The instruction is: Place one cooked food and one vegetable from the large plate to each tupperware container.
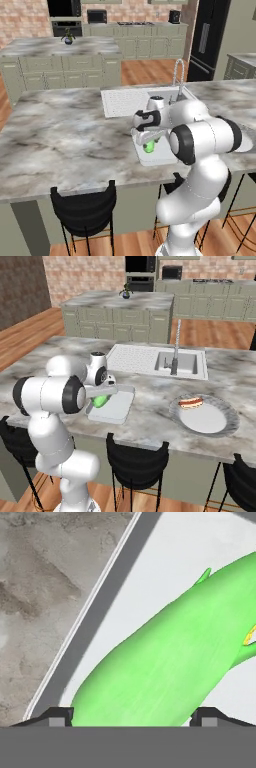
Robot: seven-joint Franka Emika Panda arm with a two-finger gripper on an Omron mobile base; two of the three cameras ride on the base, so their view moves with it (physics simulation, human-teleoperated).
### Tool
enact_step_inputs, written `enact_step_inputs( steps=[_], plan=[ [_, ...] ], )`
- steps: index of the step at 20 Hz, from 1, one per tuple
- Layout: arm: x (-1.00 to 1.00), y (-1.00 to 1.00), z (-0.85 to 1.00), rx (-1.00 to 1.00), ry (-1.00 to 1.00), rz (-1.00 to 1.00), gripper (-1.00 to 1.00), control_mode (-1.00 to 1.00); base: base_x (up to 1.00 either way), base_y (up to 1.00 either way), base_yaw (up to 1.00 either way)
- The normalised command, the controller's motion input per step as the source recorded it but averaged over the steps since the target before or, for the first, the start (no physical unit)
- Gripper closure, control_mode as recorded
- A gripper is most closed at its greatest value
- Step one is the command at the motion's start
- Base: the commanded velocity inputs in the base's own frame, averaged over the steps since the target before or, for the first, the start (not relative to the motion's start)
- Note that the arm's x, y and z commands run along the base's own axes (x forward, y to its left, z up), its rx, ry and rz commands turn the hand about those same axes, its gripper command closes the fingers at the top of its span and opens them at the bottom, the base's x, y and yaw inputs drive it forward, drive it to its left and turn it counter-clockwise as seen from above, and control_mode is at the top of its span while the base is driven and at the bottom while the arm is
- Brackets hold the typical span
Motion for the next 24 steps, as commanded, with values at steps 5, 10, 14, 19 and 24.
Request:
enact_step_inputs(
  steps=[5,10,14,19,24],
  plan=[
    [0.14,0.00,-0.24,-0.01,0.05,0.06,1.00,-1.00,0.00,0.00,0.00],
    [0.13,0.00,-0.24,0.00,0.04,0.05,1.00,-1.00,0.00,0.00,0.00],
    [0.10,0.00,-0.43,-0.02,0.08,0.04,-1.00,-1.00,0.00,0.00,0.00],
    [0.05,0.00,-0.19,-0.01,0.03,0.04,-1.00,-1.00,0.00,0.00,0.00],
    [-0.09,0.00,0.14,0.00,-0.02,-0.01,-1.00,-1.00,0.00,0.00,0.00]
  ],
)
